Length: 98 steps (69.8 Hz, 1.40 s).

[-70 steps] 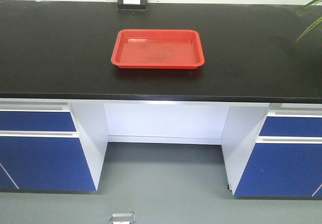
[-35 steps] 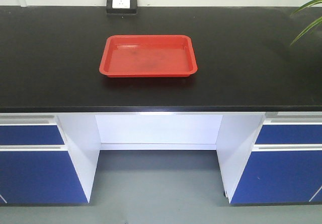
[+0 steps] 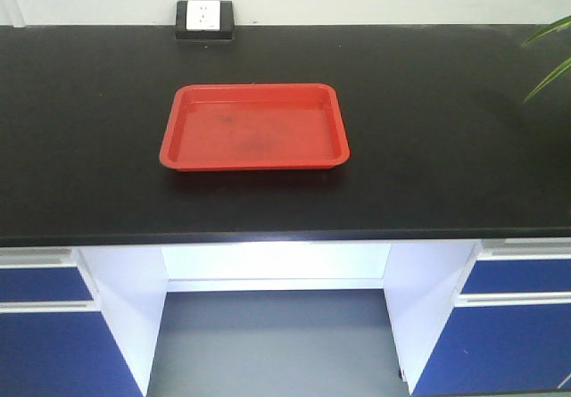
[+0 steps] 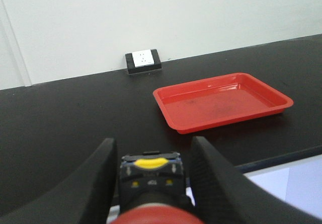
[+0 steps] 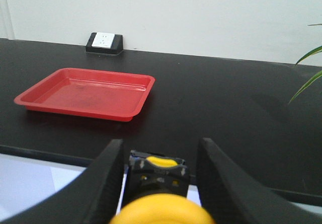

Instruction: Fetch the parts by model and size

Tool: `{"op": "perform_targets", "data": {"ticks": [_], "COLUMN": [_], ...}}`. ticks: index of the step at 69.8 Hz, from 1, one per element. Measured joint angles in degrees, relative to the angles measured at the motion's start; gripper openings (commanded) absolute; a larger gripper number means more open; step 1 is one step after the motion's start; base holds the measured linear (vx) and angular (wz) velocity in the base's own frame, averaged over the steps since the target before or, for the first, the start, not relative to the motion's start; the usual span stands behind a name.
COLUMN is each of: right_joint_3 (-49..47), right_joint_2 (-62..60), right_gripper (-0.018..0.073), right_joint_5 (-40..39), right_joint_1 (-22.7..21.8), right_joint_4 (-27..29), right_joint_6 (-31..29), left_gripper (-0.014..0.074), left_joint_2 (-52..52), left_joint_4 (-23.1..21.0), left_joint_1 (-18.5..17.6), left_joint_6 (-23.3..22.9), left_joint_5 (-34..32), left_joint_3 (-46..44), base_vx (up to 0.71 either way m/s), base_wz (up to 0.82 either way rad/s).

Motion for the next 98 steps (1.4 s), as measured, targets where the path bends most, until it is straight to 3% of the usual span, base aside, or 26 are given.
{"op": "perform_targets", "data": {"ticks": [98], "right_joint_3": [0.0], "right_joint_2": [0.0], "right_gripper": [-0.0002], "right_joint_5": [0.0], "right_joint_1": [0.0], "right_joint_4": [0.0], "right_joint_6": [0.0], "left_gripper": [-0.0006], "left_joint_2": [0.0], "left_joint_4": [0.0], "left_joint_1": [0.0], "left_joint_6": [0.0], "left_joint_5": [0.0], "left_joint_3": [0.0], "base_vx": [0.16], "base_wz": [0.02]}}
